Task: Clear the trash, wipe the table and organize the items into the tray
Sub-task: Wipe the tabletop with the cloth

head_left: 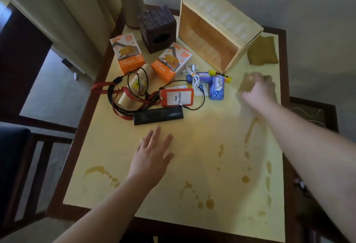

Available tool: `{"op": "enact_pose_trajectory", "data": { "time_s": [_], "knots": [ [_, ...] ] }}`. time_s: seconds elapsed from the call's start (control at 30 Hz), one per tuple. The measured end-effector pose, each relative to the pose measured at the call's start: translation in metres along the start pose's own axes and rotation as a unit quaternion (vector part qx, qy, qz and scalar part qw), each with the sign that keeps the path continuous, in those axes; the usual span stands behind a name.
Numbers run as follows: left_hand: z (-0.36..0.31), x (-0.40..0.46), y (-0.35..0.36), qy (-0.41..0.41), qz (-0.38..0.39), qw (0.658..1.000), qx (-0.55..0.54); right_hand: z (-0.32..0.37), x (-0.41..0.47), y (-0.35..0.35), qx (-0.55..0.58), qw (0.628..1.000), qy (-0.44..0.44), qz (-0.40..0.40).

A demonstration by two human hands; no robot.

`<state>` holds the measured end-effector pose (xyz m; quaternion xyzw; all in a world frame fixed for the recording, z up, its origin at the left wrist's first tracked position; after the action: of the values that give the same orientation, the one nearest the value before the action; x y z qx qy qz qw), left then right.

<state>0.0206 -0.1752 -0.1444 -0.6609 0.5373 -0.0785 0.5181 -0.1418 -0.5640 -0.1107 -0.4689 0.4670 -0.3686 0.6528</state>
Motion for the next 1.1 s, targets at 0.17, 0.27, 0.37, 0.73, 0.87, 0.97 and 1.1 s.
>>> {"op": "enact_pose_trajectory", "data": {
  "time_s": [0.17, 0.27, 0.37, 0.73, 0.87, 0.97, 1.1],
  "knots": [
    [0.001, 0.004, 0.005, 0.003, 0.023, 0.999, 0.045, -0.007, 0.105, -0.004, -0.081, 0.995, -0.024, 0.059],
    [-0.001, 0.004, 0.006, 0.006, 0.027, 0.998, 0.054, -0.012, 0.127, 0.011, -0.100, 0.990, -0.020, 0.094],
    [0.001, 0.003, 0.007, -0.001, 0.027, 0.998, 0.050, -0.014, 0.112, 0.015, -0.112, 0.991, -0.014, 0.067],
    [-0.004, 0.002, -0.001, -0.015, 0.022, 1.000, 0.016, -0.017, -0.070, 0.047, -0.149, 0.984, 0.004, 0.093],
    [-0.007, 0.000, -0.007, -0.004, 0.022, 0.999, 0.022, 0.005, -0.153, 0.064, -0.167, 0.980, -0.023, 0.109],
    [-0.006, 0.001, -0.015, 0.003, 0.033, 0.999, 0.006, 0.035, -0.214, 0.073, -0.187, 0.974, -0.081, 0.101],
    [-0.003, -0.009, -0.033, 0.024, 0.049, 0.997, -0.046, 0.091, -0.286, 0.093, -0.207, 0.949, -0.210, 0.114]
  ]
}}
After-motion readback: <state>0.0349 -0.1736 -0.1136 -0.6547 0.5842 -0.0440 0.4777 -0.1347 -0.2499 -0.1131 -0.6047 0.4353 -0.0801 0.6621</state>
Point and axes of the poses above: each hand's wrist, its own x-axis towards the middle knuckle, its own y-axis out of the palm, z = x × y, the point moved 9 cm from there along x, towards the middle knuckle, and after that the axes turned 10 degrees about -x, right-handed, at the moved point
